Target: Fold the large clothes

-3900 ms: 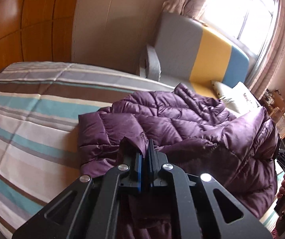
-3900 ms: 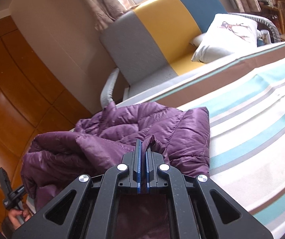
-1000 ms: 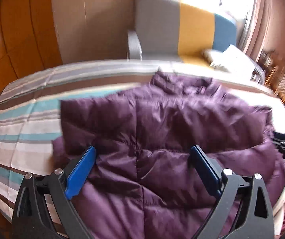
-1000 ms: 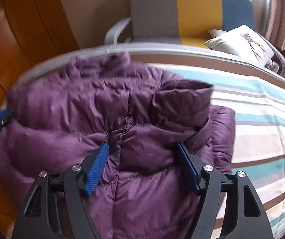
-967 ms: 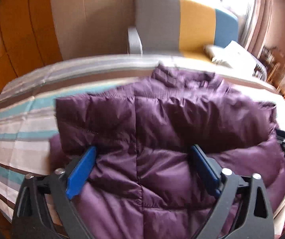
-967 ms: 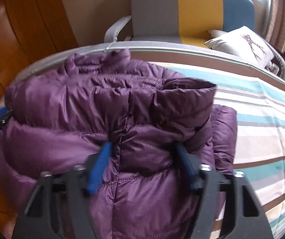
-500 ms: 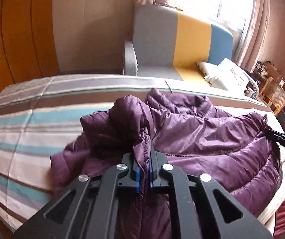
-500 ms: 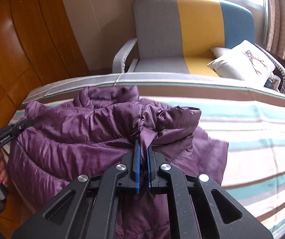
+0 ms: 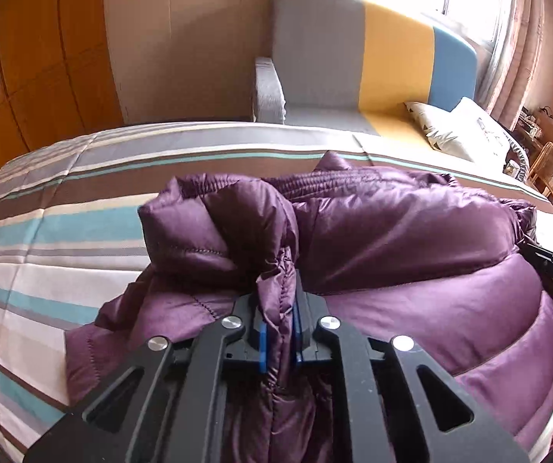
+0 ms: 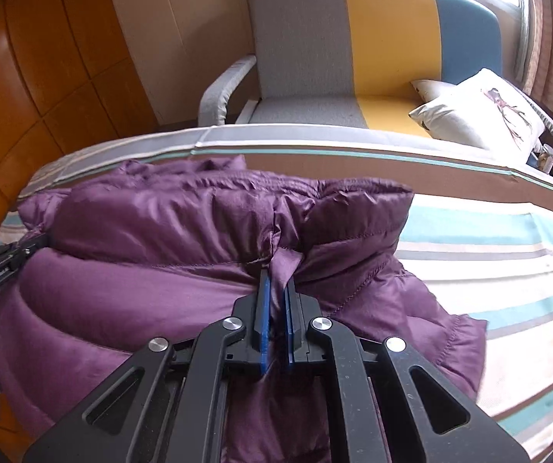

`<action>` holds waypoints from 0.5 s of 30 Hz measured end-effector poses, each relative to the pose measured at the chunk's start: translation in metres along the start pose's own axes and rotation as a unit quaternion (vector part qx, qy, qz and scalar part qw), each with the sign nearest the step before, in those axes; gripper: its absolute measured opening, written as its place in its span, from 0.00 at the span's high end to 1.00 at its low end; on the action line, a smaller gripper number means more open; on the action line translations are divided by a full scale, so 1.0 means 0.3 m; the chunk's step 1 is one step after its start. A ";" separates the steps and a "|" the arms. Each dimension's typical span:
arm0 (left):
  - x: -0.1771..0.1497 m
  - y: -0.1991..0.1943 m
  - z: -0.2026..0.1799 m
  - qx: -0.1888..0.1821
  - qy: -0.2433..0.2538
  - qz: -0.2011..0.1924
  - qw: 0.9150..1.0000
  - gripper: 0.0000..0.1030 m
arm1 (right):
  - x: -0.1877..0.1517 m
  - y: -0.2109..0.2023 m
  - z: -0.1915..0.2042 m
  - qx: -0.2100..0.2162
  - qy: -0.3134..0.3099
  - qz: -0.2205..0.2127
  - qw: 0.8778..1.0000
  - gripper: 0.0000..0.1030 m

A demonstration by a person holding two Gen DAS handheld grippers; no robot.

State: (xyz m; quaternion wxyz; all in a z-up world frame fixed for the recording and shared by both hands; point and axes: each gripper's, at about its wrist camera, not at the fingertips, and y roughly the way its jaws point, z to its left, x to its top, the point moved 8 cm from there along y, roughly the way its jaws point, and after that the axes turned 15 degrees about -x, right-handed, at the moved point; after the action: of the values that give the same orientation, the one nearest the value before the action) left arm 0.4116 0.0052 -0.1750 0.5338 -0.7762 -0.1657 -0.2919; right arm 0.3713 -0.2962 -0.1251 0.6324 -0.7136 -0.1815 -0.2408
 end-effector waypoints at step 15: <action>-0.051 0.031 -0.017 0.031 0.019 -0.024 0.999 0.69 | -0.071 0.060 0.019 -0.005 0.019 -0.033 0.999 0.92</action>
State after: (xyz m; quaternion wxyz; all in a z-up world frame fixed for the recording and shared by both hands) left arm 0.4038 -0.0022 -0.1901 0.5535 -0.7492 -0.1831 -0.3144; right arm 0.3646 -0.2920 -0.1524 0.6238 -0.7055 -0.1923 -0.2759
